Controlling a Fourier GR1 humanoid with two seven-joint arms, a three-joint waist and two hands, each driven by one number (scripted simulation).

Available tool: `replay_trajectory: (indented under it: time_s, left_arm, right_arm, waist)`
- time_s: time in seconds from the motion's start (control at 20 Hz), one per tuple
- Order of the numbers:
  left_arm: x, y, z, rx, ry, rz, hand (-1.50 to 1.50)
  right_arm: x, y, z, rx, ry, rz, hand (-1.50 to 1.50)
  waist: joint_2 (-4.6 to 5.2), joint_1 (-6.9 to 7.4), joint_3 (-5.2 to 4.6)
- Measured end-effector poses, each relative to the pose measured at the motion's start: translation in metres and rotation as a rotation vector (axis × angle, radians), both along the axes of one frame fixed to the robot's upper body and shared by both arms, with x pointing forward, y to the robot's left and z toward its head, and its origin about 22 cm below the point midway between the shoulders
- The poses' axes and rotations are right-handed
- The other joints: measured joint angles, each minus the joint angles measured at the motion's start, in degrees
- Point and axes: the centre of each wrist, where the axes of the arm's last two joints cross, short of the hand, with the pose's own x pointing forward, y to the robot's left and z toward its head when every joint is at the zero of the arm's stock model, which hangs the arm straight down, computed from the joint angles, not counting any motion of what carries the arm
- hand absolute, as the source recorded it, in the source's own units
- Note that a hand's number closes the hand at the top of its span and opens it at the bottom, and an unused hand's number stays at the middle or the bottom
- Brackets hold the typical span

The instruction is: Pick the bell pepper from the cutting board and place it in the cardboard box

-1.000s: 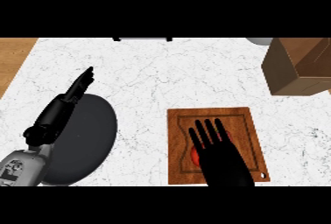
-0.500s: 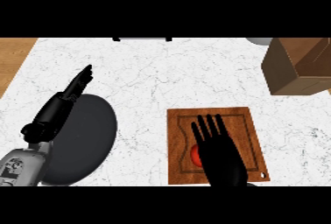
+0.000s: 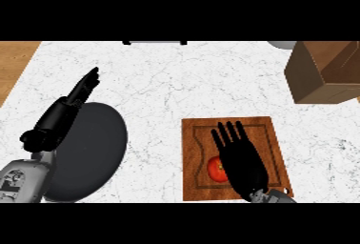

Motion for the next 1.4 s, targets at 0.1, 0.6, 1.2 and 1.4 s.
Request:
replay_trajectory:
  time_s: [0.1, 0.6, 1.2, 1.4]
  left_arm:
    - [0.001, -0.002, -0.001, 0.002, 0.0, -0.003, 0.0]
    - [-0.009, 0.0, -0.004, 0.001, -0.001, -0.003, 0.0]
    - [-0.006, -0.001, -0.01, -0.001, 0.0, 0.0, 0.0]
    - [-0.008, 0.002, -0.013, 0.0, 0.004, -0.003, 0.0]
  right_arm:
    - [0.003, -0.004, -0.002, -0.002, 0.005, -0.005, -1.5]
    - [0.016, -0.017, -0.018, -0.037, -0.015, -0.047, -1.5]
    - [0.032, -0.026, -0.039, -0.027, -0.046, 0.115, 1.5]
    - [0.032, -0.027, -0.042, -0.005, -0.081, 0.194, 1.5]
  waist:
    - [-0.01, -0.03, 0.0]
    - [-0.02, -0.04, 0.0]
    - [-0.06, 0.05, -0.04]
    - [-0.13, 0.04, -0.08]
